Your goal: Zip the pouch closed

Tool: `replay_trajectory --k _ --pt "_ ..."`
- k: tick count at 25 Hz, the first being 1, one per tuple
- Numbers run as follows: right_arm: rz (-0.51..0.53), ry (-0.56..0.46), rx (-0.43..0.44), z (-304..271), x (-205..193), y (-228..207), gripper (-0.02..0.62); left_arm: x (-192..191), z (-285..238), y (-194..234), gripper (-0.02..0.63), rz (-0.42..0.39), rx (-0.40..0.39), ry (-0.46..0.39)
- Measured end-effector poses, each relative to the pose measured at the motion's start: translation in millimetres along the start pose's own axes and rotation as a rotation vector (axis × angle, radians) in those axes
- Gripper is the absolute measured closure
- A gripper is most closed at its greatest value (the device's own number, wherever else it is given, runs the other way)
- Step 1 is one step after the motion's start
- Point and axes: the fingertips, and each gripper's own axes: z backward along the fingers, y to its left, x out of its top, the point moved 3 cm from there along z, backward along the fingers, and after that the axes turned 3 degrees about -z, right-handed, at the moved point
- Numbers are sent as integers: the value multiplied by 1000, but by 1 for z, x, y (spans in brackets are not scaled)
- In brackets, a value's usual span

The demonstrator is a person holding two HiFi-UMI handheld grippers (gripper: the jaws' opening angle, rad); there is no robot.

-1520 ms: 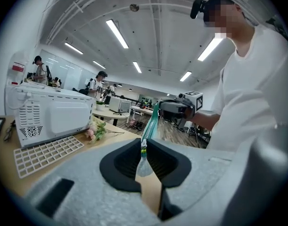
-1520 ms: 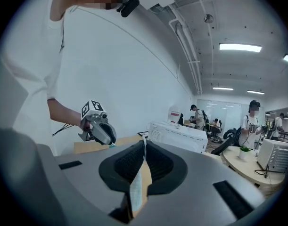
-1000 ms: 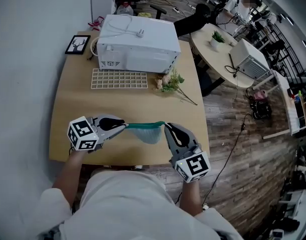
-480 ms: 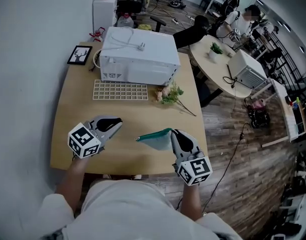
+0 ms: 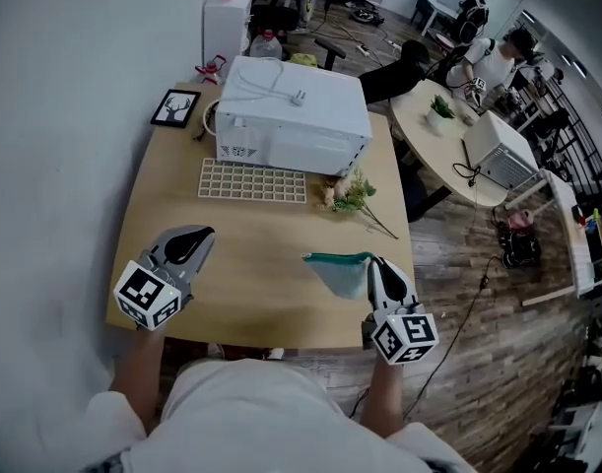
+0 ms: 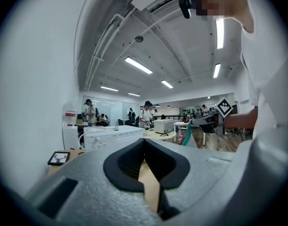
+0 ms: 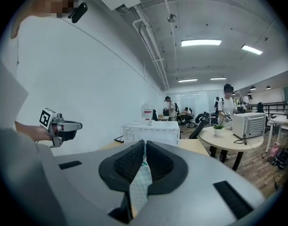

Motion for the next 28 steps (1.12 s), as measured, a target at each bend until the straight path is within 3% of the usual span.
replay_trajectory --k 6,12,20,28 --pt "2 -12 -22 3 3 -4 572 -2 43 32 592 -11 193 1" --pt "-14 -25 -50 10 4 -7 572 4 82 44 592 9 320 -41" --pt "-15 -46 -85 20 6 0 571 4 115 41 591 32 388 -73" --pt "-17 -52 -114 28 1 12 571 4 129 42 591 23 374 -84"
